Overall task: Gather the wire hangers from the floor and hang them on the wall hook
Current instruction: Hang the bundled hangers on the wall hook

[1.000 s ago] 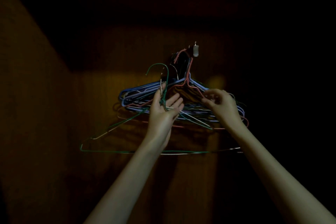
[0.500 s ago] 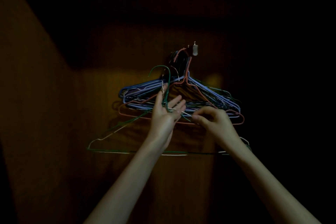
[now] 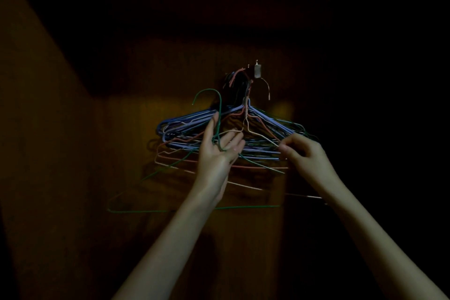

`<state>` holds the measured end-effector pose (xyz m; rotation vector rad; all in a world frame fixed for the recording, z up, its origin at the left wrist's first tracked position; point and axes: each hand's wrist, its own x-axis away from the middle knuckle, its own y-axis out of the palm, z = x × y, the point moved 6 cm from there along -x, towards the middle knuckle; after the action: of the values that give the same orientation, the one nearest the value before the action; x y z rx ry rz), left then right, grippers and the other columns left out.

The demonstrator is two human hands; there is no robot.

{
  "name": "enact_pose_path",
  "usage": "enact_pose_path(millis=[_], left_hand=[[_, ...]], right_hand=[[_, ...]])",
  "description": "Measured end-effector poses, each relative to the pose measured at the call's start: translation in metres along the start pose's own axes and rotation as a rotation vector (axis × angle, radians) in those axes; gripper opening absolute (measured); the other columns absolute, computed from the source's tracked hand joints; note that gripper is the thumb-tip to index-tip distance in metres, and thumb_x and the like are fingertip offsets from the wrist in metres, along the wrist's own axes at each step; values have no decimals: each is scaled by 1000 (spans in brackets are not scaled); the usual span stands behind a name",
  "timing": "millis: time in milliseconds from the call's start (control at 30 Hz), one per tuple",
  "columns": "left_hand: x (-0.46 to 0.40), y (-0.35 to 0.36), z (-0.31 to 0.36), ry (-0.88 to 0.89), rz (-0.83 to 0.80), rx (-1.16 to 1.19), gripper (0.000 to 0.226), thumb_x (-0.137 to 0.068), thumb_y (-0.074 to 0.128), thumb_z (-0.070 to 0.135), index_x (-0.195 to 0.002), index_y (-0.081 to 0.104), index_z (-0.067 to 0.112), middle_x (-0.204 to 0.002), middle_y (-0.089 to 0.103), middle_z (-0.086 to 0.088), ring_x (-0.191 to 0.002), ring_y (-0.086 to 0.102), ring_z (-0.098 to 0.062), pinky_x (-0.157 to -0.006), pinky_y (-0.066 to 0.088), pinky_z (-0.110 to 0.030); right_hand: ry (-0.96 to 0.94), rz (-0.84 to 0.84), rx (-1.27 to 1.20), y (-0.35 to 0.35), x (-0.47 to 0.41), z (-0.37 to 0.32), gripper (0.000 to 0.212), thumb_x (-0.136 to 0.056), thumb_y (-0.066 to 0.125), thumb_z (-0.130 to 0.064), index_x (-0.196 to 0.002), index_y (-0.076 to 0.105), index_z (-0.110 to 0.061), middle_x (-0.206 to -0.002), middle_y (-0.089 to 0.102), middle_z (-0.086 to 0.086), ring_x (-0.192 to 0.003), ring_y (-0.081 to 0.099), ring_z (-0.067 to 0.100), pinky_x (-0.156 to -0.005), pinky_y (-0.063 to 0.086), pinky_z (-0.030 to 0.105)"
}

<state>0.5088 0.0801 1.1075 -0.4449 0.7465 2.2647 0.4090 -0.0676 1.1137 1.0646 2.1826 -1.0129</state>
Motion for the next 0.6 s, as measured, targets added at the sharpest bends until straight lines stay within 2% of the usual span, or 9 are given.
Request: enact_pose_path(millis=[67, 133, 200, 300, 400, 467, 600], left_hand=[[4, 5, -1, -6, -16, -30, 78, -86, 42, -21, -146, 25, 25, -142, 42, -21, -117, 54, -22, -89, 51, -23], [9, 9, -5, -10, -39, -39, 75, -87, 41, -21, -146, 25, 23, -141, 42, -20, -117, 54, -22, -88, 49, -20], [16, 13, -9, -40, -77, -49, 75, -87, 41, -20, -146, 24, 23, -139, 45, -21, -119, 53, -21, -90, 48, -20], [30, 19, -13, -85, -136, -71, 76, -88, 44, -17, -146, 25, 28, -140, 45, -20, -120, 53, -19, -91, 49, -20], [42, 15, -9, -107, -134, -53, 78, -87, 44, -19, -145, 25, 29, -140, 44, -23, -114, 56, -18, -92, 49, -23], [50, 8, -6, -130, -117, -65, 79, -87, 43, -21, -145, 25, 29, -138, 44, -26, -118, 56, -23, -95, 49, -27], [73, 2, -1, -164, -134, -103, 80, -87, 41, -21, -145, 25, 31, -140, 42, -24, -123, 52, -26, -94, 49, -27]], right_hand=[[28, -40, -48, 0, 1, -1, 8, -94, 52, -13, -88, 57, -15, -76, 58, -5, -60, 56, -6, -53, 42, 6], [19, -77, -115, 1, -1, -7, 7, -93, 54, -13, -90, 56, -18, -79, 60, -4, -60, 58, -3, -52, 43, 10], [-8, -114, -148, 5, -2, -19, 9, -91, 57, -14, -98, 56, -20, -84, 61, -7, -69, 59, 6, -54, 45, 12], [-65, -136, -154, 12, -2, -36, 18, -89, 59, -12, -106, 58, -18, -93, 63, -10, -84, 62, 3, -67, 51, 15], [8, -152, -249, 17, 4, -37, 14, -89, 59, -9, -95, 62, -21, -87, 65, -6, -75, 63, 0, -65, 52, 16], [82, -160, -283, 19, 12, -33, 14, -88, 60, -9, -89, 64, -22, -82, 66, 0, -70, 64, 6, -64, 51, 23], [201, -127, -341, 19, 32, -30, 8, -88, 59, -6, -87, 64, -13, -76, 64, 6, -65, 61, 14, -63, 49, 25]])
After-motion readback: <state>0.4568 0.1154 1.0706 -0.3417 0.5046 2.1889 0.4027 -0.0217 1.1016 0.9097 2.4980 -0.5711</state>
